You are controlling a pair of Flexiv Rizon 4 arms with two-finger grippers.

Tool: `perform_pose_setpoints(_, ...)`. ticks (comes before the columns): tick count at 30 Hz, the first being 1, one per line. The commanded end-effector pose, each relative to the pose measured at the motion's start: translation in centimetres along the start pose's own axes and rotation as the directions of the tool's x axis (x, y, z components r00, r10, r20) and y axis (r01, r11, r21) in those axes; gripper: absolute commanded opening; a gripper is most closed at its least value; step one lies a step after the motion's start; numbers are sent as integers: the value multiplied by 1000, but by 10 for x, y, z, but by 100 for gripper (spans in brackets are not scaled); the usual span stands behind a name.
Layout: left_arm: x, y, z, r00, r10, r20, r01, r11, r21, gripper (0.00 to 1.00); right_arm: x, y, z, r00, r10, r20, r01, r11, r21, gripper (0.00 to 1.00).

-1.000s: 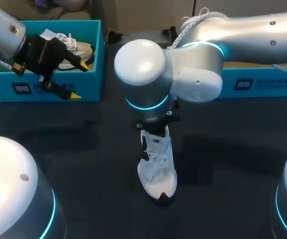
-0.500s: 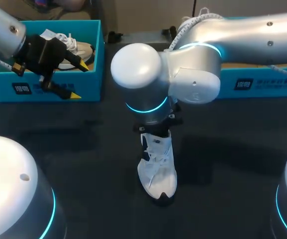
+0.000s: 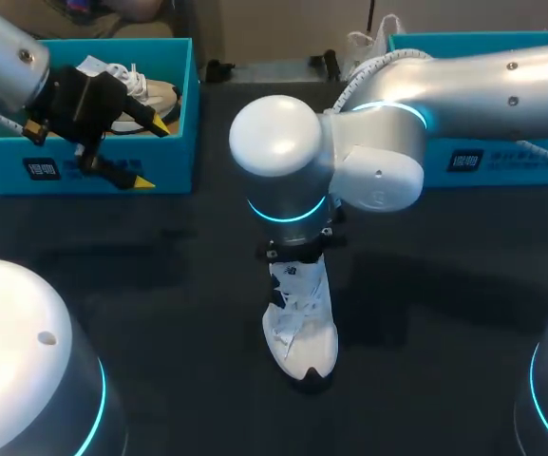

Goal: Take the shoe out of the shoebox, open the shoe tongue, remove and reinsert the insole, then place the shoe into the shoebox

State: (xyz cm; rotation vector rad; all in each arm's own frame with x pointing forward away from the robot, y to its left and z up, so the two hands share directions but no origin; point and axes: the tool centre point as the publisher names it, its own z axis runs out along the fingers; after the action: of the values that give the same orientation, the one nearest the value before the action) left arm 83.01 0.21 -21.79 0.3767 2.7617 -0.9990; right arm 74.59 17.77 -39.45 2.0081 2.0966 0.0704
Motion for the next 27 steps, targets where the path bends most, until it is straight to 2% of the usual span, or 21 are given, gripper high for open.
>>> perform_pose_setpoints(1,0,0,-1,1000,0,-1,0,1000,-4,100,-7,0,-12,1000,10,19,-10,1000,-20,0)
perform_pose_setpoints(7,0,0,-1,1000,0,-1,0,1000,-4,100,-17,3,-23,998,13,60,-11,999,-45,0)
perform_pose_setpoints(11,0,0,-1,1000,0,-1,0,1000,-4,100,-20,8,-13,997,8,74,-4,998,-58,0)
perform_pose_setpoints(16,0,0,-1,1000,0,-1,0,1000,-4,100,-13,12,7,998,-20,67,24,998,-52,0)
perform_pose_setpoints(22,0,0,-1,1000,0,-1,0,1000,-4,100,-7,13,20,1000,-26,2,26,999,-35,0)
perform_pose_setpoints(27,0,0,-1,1000,0,-1,0,1000,-4,100,1,17,21,995,-64,-81,60,997,-44,0)
